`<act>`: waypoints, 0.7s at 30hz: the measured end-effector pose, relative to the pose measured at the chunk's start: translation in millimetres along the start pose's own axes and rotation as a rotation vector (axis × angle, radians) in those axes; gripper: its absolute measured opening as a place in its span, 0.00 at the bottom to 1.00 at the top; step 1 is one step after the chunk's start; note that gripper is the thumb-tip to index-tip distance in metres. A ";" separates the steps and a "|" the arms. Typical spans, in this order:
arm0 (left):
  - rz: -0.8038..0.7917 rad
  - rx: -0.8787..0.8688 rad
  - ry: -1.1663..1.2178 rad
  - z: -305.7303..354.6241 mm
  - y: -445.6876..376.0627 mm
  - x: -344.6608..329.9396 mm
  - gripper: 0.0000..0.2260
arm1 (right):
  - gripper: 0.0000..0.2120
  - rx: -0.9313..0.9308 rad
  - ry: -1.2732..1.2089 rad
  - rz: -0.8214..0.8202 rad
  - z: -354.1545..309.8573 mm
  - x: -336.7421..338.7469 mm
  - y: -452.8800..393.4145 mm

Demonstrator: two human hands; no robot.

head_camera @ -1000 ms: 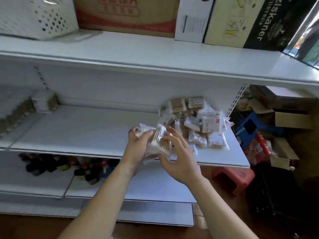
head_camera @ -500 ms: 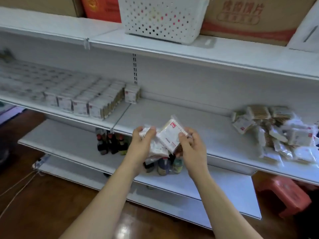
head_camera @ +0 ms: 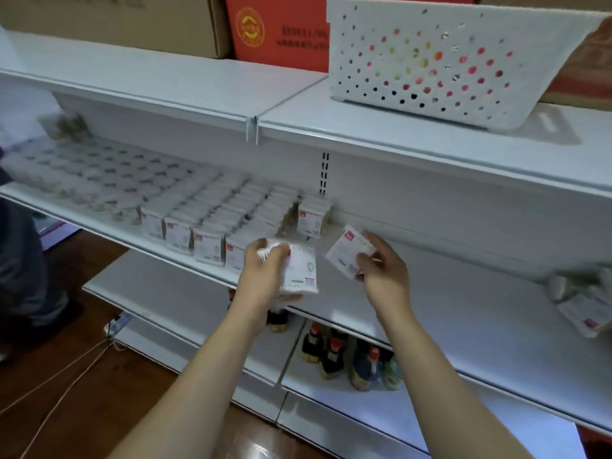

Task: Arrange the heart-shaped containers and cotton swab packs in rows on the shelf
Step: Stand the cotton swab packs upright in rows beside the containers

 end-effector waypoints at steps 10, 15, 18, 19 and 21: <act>0.013 -0.018 0.007 30.3 -78.0 49.8 0.17 | 0.20 0.265 0.463 -0.058 55.7 -93.6 -84.2; -0.071 -0.012 0.014 33.2 -120.7 64.9 0.17 | 0.20 0.282 0.538 0.053 75.5 -113.6 -100.5; -0.167 -0.009 -0.030 34.5 -143.6 71.4 0.17 | 0.24 0.176 0.544 0.138 86.6 -117.2 -104.4; -0.199 -0.010 -0.051 34.9 -150.8 73.7 0.17 | 0.25 0.150 0.557 0.159 88.2 -119.2 -104.6; -0.237 -0.010 -0.089 36.5 -162.0 77.4 0.17 | 0.25 0.142 0.596 0.193 89.4 -122.4 -103.6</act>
Point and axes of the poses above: each hand's wrist, its own y-axis away from the middle knuckle, its own x-axis out of the back of the hand, z = x × y, the point moved 3 cm from there along -y, towards the middle knuckle, and after that the axes turned 14 degrees about -y, right-handed, at the moved point
